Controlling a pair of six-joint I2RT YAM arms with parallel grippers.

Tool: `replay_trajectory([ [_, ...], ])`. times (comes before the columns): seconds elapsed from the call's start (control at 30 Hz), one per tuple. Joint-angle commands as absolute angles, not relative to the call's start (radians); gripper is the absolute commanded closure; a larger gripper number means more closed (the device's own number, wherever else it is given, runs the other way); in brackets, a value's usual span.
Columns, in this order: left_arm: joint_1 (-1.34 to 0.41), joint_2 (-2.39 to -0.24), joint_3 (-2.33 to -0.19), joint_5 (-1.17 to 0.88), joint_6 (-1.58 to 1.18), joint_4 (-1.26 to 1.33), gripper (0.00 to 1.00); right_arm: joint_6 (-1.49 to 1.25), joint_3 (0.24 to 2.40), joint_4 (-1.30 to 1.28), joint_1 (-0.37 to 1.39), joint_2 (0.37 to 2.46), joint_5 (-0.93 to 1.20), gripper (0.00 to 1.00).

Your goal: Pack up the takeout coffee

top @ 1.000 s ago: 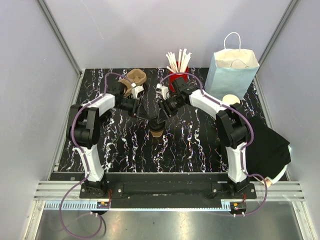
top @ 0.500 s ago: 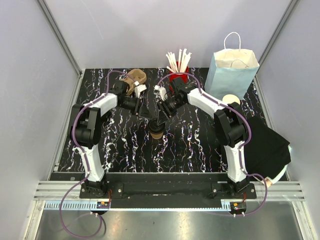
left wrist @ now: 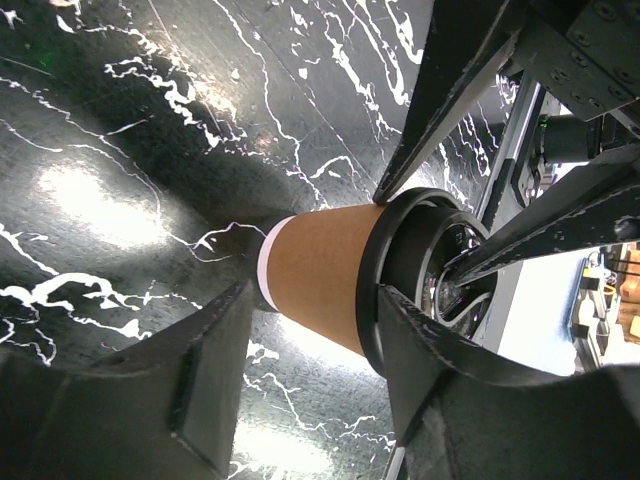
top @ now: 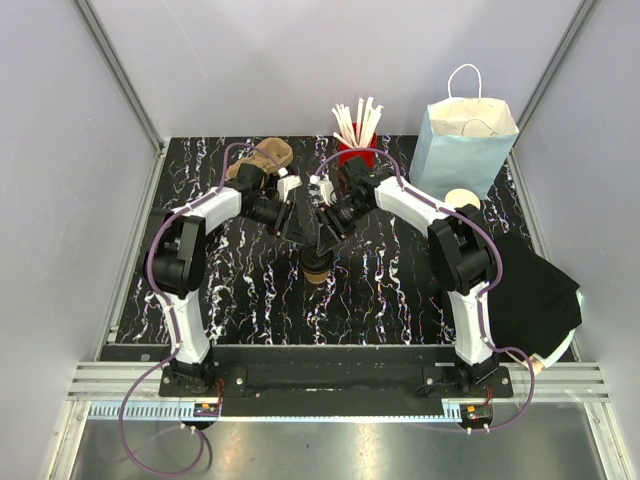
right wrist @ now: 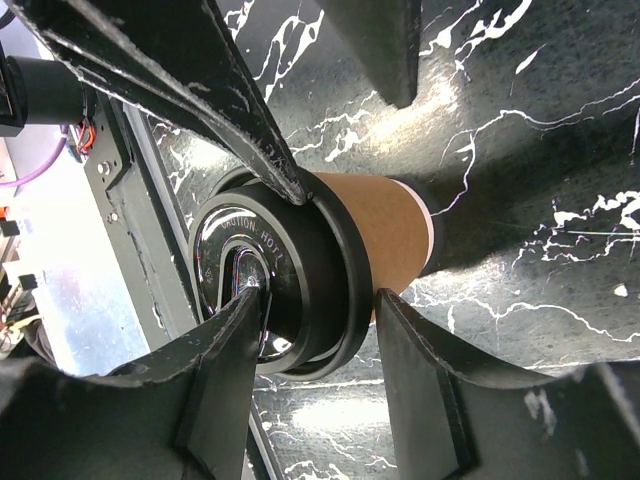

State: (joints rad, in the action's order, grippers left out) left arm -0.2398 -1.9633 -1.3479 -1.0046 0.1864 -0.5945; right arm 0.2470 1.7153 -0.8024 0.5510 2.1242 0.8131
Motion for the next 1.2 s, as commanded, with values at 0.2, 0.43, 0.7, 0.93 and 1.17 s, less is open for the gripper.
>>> replay_trajectory([
  [0.2, -0.311, -2.023, -1.272, -0.651, 0.276, -0.693, 0.53, 0.328, 1.687, -0.789, 0.578, 2.16, 0.657, 0.46],
  [0.43, -0.304, -1.99, -1.282, -0.678, 0.269, -0.677, 0.51, 0.33, 1.652, -0.761, 0.589, 2.134, 0.63, 0.46],
  [0.7, -0.215, -1.836, -1.451, -0.871, 0.195, -0.652, 0.27, 0.308, 1.623, -0.738, 0.588, 2.095, 0.615, 0.46],
  [0.93, -0.172, -1.772, -1.479, -0.9, 0.155, -0.629, 0.22, 0.209, 1.591, -0.68, 0.586, 2.051, 0.549, 0.44],
  [1.17, -0.16, -1.738, -1.444, -0.913, 0.152, -0.62, 0.21, 0.092, 1.589, -0.644, 0.542, 2.01, 0.522, 0.44],
])
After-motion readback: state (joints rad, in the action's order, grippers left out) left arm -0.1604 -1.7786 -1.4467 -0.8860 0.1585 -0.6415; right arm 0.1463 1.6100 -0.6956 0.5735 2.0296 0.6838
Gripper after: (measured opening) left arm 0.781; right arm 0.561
